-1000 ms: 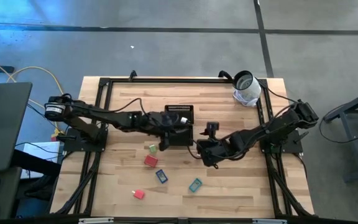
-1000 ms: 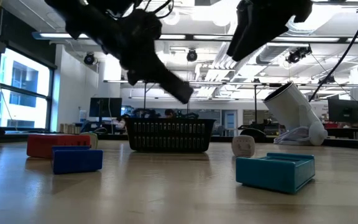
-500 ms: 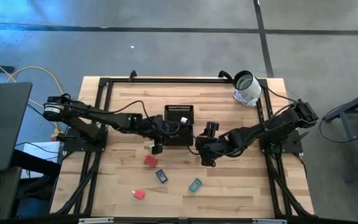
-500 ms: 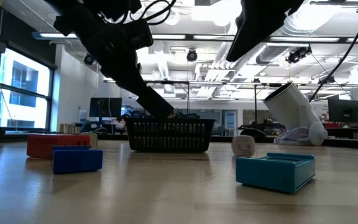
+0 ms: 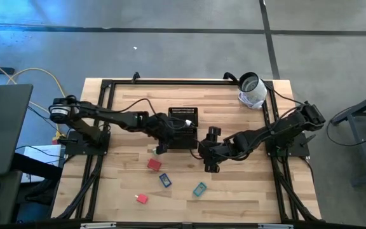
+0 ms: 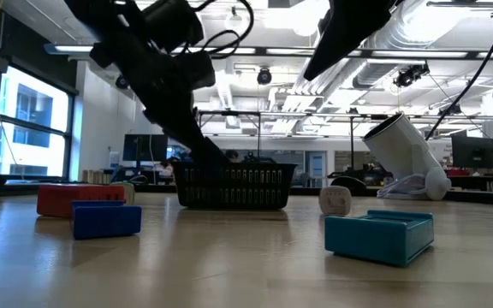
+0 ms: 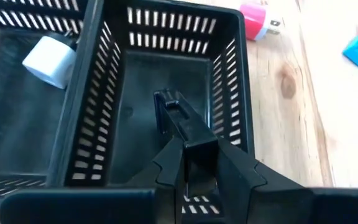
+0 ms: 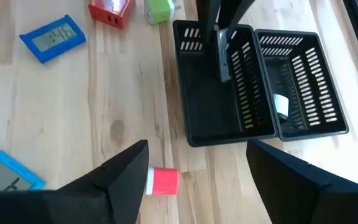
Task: Pick & Place Office items
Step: Put the black digital clock into the bottom black bin, then put the pink and white charger adapter into the top black bin
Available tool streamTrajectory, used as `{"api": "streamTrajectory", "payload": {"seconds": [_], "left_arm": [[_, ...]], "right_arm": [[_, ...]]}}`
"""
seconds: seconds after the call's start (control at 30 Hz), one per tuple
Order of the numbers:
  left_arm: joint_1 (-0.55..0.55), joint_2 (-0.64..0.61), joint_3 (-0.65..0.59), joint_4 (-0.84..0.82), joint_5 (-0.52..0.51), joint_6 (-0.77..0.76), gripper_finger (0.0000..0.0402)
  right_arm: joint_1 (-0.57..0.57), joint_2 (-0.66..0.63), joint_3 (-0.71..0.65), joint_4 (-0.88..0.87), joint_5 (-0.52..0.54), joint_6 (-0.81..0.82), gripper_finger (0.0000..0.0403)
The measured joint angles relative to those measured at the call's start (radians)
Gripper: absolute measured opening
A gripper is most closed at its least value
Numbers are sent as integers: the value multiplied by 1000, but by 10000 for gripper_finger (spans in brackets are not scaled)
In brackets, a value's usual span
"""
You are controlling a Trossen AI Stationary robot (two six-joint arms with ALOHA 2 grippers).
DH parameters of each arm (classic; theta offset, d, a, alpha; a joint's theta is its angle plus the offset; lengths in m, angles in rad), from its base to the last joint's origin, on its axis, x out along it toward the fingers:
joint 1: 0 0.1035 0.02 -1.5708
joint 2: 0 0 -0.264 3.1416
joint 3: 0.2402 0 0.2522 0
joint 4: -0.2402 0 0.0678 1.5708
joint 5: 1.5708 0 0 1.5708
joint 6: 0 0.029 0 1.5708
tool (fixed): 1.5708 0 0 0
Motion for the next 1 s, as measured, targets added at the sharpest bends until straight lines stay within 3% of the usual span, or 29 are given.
{"api": "streamTrajectory", "payload": {"seconds": [0.33, 1.0], "left_arm": [[0, 12, 0, 19, 37, 0, 71], [-4, 13, 0, 51, 60, 19, 168]], "right_arm": [[0, 0, 0, 0, -3, -2, 258], [-1, 0, 0, -19, -47, -2, 258]]}}
